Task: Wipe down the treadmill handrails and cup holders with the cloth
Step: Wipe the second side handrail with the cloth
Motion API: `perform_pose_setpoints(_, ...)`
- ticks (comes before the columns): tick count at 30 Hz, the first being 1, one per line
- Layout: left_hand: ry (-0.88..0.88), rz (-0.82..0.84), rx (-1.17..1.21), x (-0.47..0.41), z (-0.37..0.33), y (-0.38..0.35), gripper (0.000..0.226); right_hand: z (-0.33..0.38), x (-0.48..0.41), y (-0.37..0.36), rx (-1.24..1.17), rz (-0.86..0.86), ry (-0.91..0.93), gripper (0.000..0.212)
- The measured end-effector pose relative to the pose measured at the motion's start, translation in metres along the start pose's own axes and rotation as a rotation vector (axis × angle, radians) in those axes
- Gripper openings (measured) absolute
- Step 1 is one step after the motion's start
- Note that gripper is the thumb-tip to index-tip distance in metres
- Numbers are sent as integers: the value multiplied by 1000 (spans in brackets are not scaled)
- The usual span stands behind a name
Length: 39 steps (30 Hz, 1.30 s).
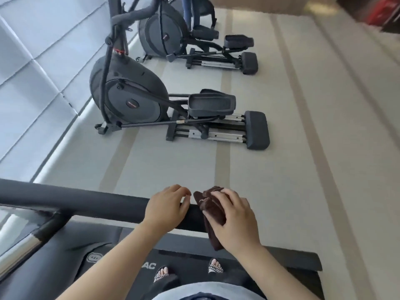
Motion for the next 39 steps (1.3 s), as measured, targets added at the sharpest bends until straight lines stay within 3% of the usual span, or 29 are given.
perform_pose_setpoints(9, -64, 112, -20, 0, 7, -4, 29, 3, -15, -6, 49, 35, -380, 48)
perform_pose_setpoints(16, -257, 185, 70, -9, -12, -1, 25, -3, 53, 1, -188, -297, -519, 45)
perform_pose_setpoints(25, -708, 298, 102, 13, -131, -33, 19, -43, 168, 19, -164, -398, -855, 42)
perform_pose_setpoints(33, -1000, 584, 36, 70, -263, -113, 28, -103, 280, 54, -66, -410, -1155, 48)
perform_pose_setpoints(39, -1205, 687, -9, 113, -373, -170, 28, -164, 355, 102, -35, -489, -1274, 48)
Point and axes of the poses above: each hand's wrist, its own x-axis away from the middle knuckle, its own y-axis out of the back of the hand, z = x × y, the point moved 4 cm from there along -x, towards the middle knuckle, and after that the axes turned 1 degree about y, right-handed, at the moved point
